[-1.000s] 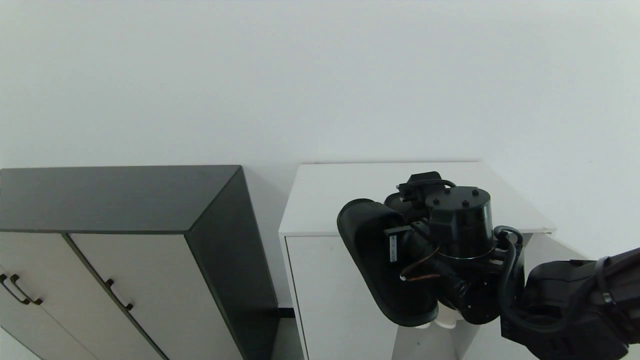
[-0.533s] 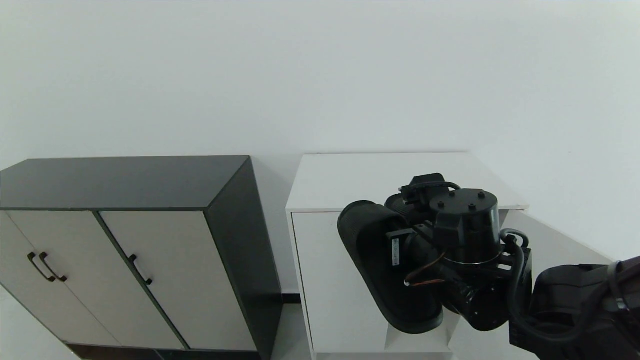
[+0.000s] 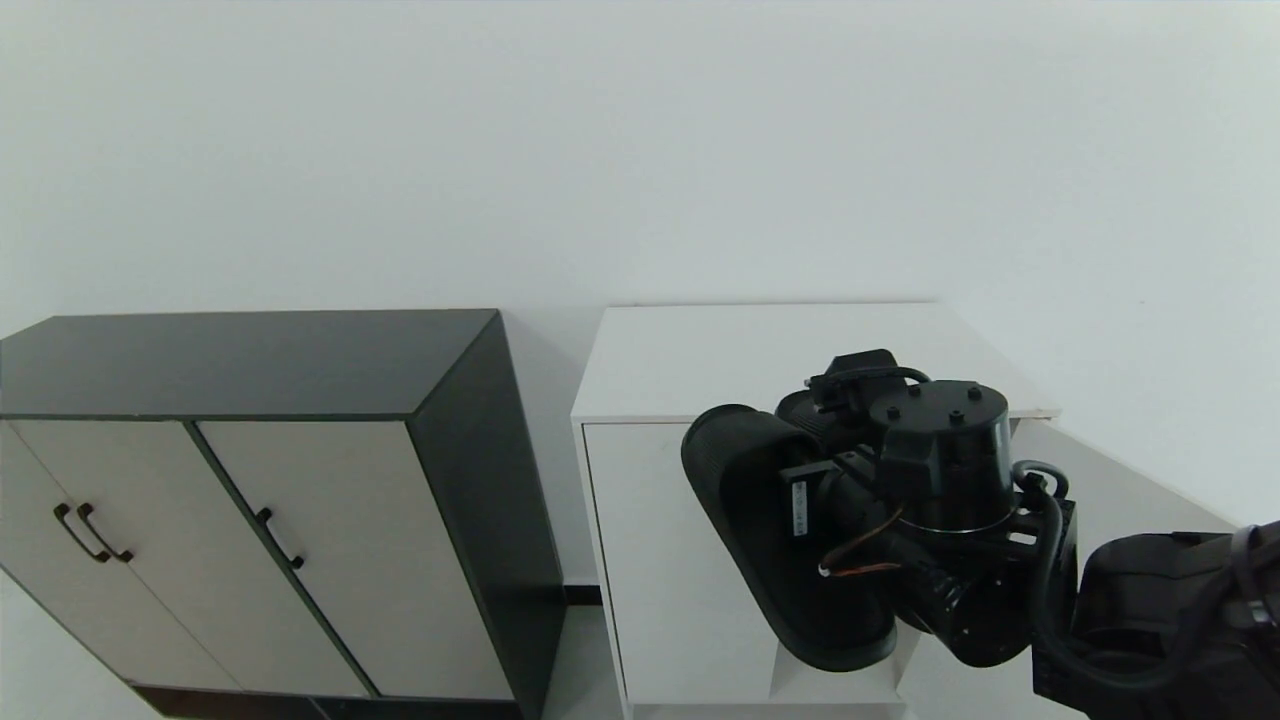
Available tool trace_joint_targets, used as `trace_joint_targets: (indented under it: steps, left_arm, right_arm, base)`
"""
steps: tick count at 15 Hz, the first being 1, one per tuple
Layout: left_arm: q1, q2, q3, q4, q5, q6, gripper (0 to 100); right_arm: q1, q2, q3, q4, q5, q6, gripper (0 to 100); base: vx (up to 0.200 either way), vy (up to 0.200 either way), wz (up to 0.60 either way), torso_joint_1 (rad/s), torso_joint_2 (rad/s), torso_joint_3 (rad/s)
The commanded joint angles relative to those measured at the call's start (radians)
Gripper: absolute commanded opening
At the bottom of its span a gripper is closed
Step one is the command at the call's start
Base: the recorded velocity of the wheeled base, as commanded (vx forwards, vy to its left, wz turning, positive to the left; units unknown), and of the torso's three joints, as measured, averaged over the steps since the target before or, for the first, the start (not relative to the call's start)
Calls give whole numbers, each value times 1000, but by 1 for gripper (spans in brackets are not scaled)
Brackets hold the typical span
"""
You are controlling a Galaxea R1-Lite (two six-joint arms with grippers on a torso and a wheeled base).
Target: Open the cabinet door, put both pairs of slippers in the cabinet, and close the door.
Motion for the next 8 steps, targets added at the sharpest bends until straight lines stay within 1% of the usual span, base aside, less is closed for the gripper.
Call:
trace_joint_targets:
  steps: [1,6,8]
  left_arm:
    - [0,0,0,-1,0,0,0]
    - [0,0,0,-1,3,0,0]
    - [0,0,0,-1,11,0,0]
  right_arm:
    - [1,0,7,-2,0,0,0]
    - [9,14,12,-14,-1,-6,0]
    - [10,15,15,-28,-1,-6,0]
  base:
    - [0,0,0,0,0,0]
    - [0,0,0,0,0,0]
    - [0,-200,0,0,2,5]
